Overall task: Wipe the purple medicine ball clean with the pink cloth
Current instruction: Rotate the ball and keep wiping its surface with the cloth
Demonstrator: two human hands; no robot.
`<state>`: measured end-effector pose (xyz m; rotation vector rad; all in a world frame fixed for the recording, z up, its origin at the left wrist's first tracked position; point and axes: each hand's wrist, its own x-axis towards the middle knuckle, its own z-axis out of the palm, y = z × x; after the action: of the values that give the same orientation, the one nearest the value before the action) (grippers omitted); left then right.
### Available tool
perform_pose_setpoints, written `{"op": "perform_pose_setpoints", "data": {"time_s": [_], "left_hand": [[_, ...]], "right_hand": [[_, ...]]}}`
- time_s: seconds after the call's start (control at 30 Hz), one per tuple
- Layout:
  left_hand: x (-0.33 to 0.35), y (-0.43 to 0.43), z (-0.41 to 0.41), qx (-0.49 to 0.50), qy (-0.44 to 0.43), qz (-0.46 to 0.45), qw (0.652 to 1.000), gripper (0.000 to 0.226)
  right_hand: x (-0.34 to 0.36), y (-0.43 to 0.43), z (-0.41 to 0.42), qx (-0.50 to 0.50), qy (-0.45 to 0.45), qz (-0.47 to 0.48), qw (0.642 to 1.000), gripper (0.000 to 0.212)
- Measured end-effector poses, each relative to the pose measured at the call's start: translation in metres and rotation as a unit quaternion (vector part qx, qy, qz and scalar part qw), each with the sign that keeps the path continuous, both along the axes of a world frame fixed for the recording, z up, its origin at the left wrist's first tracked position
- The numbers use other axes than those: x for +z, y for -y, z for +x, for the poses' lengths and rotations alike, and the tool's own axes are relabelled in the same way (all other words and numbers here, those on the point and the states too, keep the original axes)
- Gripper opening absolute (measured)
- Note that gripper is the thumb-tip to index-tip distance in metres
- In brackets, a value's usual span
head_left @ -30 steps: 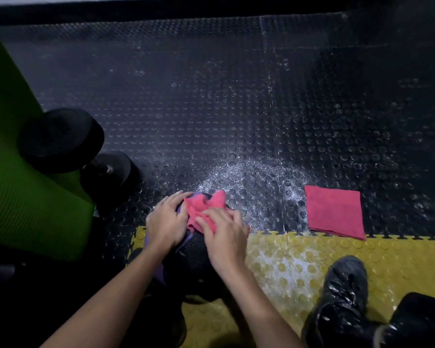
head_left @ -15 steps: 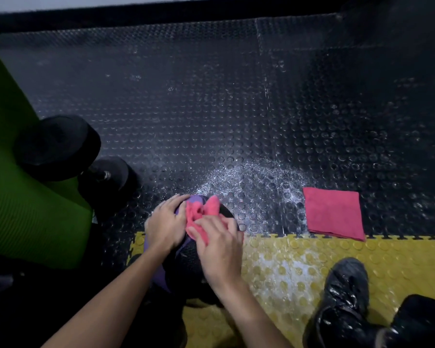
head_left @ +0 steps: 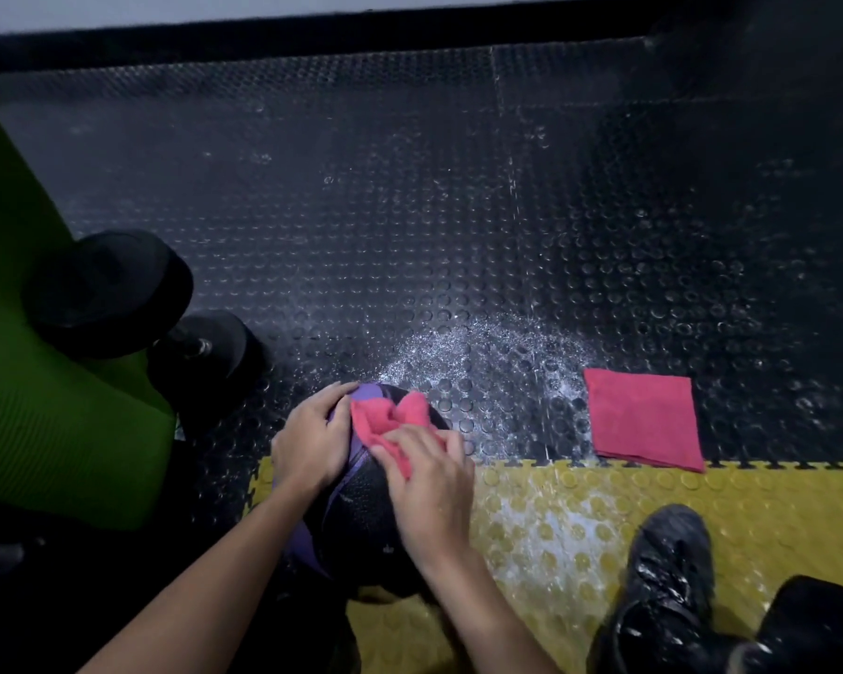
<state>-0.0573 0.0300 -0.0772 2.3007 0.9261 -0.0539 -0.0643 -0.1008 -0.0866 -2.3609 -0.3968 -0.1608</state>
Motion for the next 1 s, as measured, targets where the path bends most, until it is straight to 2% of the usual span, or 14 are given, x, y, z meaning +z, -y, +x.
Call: {"op": "perform_pose_setpoints", "data": {"time_s": [0.1, 0.17, 0.2, 0.27, 0.37, 0.43, 0.53, 0.6, 0.63, 0.7, 0.73, 0.8, 0.9, 1.0], "left_hand": [[0.0, 0.001, -0.003, 0.002, 0.006, -0.004, 1.0, 0.031], [0.001, 0.007, 0.0, -0.001, 0.0, 0.004, 1.0, 0.032], [0.001, 0.01, 0.001, -0.005, -0.007, 0.012, 1.0, 0.032], [0.001, 0.013, 0.005, -0.012, -0.017, 0.026, 0.999, 0.033], [0.002, 0.009, 0.006, 0.002, -0.024, 0.02, 1.0, 0.033], [0.002, 0.002, 0.003, 0.019, -0.017, -0.003, 1.0, 0.031], [0.0, -0.009, -0.005, 0.032, -0.004, -0.037, 0.999, 0.03], [-0.001, -0.011, -0.007, 0.036, -0.003, -0.045, 0.998, 0.03], [-0.002, -0.011, -0.008, 0.039, -0.002, -0.045, 0.998, 0.03], [-0.001, -0.009, -0.006, 0.038, 0.0, -0.037, 0.999, 0.03], [-0.002, -0.007, -0.004, 0.034, -0.003, -0.027, 0.999, 0.03], [-0.002, -0.004, 0.0, 0.02, -0.013, -0.008, 1.0, 0.031], [-0.003, -0.004, 0.005, 0.019, -0.021, -0.004, 1.0, 0.032], [-0.003, -0.004, 0.004, 0.02, -0.012, -0.009, 1.0, 0.032]], "right_hand": [[-0.018, 0.016, 0.023, -0.064, -0.127, 0.049, 0.989, 0.022], [-0.028, 0.032, 0.039, -0.118, -0.259, 0.111, 0.952, 0.018], [-0.03, 0.038, 0.041, -0.13, -0.294, 0.121, 0.939, 0.018], [-0.028, 0.038, 0.035, -0.138, -0.276, 0.105, 0.945, 0.018], [-0.01, 0.013, 0.01, -0.09, -0.105, 0.06, 0.989, 0.027], [-0.001, 0.003, 0.0, -0.039, -0.037, 0.028, 0.998, 0.032], [-0.011, 0.009, 0.01, 0.013, -0.092, 0.045, 0.995, 0.034], [-0.021, 0.022, 0.024, -0.027, -0.187, 0.11, 0.976, 0.026], [-0.022, 0.028, 0.032, -0.062, -0.252, 0.147, 0.955, 0.023], [-0.024, 0.036, 0.037, -0.111, -0.332, 0.157, 0.924, 0.021], [-0.021, 0.035, 0.034, -0.122, -0.32, 0.138, 0.929, 0.021], [-0.014, 0.022, 0.017, -0.118, -0.188, 0.104, 0.969, 0.018], [0.002, -0.004, -0.011, -0.026, -0.037, 0.027, 0.999, 0.026], [-0.002, -0.001, -0.001, 0.011, -0.001, -0.015, 1.0, 0.03]]}}
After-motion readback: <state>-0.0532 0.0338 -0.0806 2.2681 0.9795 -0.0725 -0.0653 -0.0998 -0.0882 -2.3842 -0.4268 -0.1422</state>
